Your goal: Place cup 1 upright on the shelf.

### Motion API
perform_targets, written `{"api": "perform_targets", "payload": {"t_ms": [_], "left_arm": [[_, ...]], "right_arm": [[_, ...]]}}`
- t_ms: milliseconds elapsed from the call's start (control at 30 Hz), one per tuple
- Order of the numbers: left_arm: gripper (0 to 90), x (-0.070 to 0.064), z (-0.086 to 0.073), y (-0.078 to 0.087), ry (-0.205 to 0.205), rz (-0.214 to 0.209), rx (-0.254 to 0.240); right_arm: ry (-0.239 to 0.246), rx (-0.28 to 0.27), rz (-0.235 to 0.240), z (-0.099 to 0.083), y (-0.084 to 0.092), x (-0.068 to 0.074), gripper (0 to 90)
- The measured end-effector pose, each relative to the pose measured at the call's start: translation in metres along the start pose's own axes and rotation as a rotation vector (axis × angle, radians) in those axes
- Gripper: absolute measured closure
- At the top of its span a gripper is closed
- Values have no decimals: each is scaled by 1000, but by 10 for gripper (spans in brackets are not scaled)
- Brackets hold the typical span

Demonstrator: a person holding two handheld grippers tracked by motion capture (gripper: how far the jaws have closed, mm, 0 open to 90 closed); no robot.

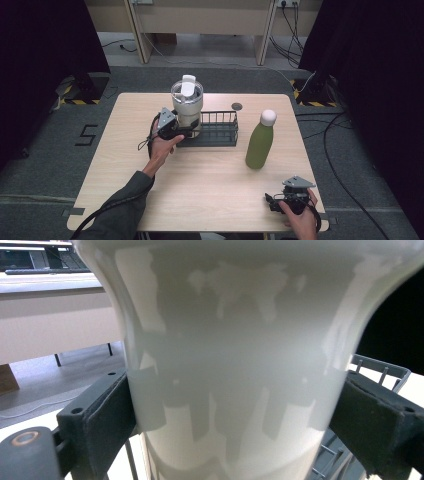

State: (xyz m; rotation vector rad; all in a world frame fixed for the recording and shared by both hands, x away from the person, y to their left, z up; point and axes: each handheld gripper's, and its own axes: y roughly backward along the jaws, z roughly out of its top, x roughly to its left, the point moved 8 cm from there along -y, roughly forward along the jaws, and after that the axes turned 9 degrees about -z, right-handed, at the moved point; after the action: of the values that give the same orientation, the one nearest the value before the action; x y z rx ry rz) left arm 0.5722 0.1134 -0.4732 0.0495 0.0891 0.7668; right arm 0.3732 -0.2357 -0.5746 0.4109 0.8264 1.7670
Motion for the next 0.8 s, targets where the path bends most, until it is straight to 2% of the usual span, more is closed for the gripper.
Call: {"api": "perform_targets", "payload": {"t_ms": [33,67,133,433,567,600,700,733,767,800], "left_arm": [[95,1,-2,3,-22,2,26],[95,-1,-1,2,2,0,2],[96,1,-4,6,-22,-2,34],[134,0,-5,19,-32,-5,39],[138,-3,-6,23,-28,-22,58],[141,0,-4,24,-65,-14,55],[142,-3,-4,27,-53,-26,55],[143,-2,-3,29,-74,-23,59],[142,-3,-2,30,-75,-26,59],[142,-5,-3,31,-59,-32,60]], "right_arm": [[0,0,0,0,0,0,4],[-1,1,0,0,0,0,4],[-1,1,1,0,0,0,4],[-1,1,0,0,0,0,4],[-1,1,0,0,0,0,4],[-1,1,1,0,0,0,4],[-1,0,0,0,0,0,4],[-1,0,0,0,0,0,4],[-4,2,0,0,0,0,4],[-4,2,1,0,0,0,4]]}}
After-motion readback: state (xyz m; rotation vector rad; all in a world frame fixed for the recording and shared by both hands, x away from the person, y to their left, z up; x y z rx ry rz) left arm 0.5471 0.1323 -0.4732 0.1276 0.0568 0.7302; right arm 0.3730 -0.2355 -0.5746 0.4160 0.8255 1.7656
